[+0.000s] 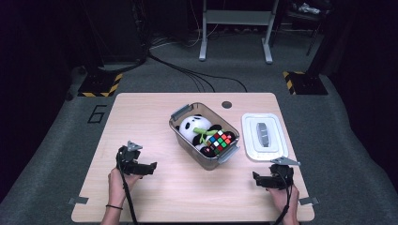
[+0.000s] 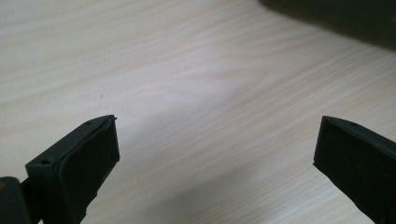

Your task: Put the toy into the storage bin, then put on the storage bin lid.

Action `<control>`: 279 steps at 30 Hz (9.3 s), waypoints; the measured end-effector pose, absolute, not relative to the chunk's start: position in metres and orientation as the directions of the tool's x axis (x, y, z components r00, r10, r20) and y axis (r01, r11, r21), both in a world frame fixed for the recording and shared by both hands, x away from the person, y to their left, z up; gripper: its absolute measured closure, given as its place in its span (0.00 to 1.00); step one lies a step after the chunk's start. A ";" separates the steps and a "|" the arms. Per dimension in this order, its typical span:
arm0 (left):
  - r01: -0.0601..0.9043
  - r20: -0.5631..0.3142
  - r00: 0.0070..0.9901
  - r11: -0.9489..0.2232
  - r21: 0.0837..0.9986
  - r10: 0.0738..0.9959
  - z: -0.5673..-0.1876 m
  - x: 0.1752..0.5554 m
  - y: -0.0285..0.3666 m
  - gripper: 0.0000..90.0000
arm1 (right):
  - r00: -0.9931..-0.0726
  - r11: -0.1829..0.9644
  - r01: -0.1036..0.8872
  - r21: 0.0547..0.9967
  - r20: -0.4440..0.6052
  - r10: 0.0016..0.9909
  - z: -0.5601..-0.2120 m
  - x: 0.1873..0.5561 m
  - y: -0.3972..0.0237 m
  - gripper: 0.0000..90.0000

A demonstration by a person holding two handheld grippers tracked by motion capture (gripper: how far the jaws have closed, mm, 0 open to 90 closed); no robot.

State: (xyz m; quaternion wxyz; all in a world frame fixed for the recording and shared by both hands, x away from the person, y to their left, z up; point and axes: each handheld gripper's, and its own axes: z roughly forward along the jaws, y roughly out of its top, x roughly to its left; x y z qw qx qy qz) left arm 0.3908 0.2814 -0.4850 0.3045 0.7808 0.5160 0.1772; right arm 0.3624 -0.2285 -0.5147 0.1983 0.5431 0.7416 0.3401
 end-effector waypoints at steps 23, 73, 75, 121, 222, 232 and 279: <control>0.657 -0.007 0.332 -0.226 0.719 0.943 -0.531 0.369 0.298 0.00 | -0.331 0.196 0.667 0.719 0.050 0.942 -0.488 0.439 -0.237 0.03; 0.643 -0.001 0.361 -0.248 0.725 0.933 -0.532 0.368 0.297 0.00 | -0.316 0.206 0.683 0.700 0.030 0.948 -0.465 0.501 -0.250 0.74; 0.643 -0.002 0.361 -0.247 0.725 0.933 -0.532 0.368 0.297 0.00 | -0.334 0.215 0.670 0.711 0.030 0.942 -0.458 0.499 -0.254 0.74; 0.641 0.000 0.356 -0.244 0.728 0.935 -0.532 0.368 0.296 0.01 | -0.512 0.336 0.540 0.772 -0.017 0.859 -0.323 0.478 -0.217 0.74; 0.641 0.006 0.361 -0.253 0.725 0.933 -0.531 0.368 0.297 0.02 | -0.749 0.583 0.550 0.598 0.045 0.661 -0.347 0.505 -0.021 0.74; 0.640 0.007 0.361 -0.253 0.726 0.932 -0.531 0.368 0.297 0.02 | -0.739 0.570 0.560 0.601 0.051 0.672 -0.347 0.506 -0.028 0.52; 0.636 -0.001 0.353 -0.240 0.733 0.936 -0.531 0.368 0.296 0.03 | -0.471 0.278 0.535 0.798 0.009 0.882 -0.386 0.409 -0.194 0.00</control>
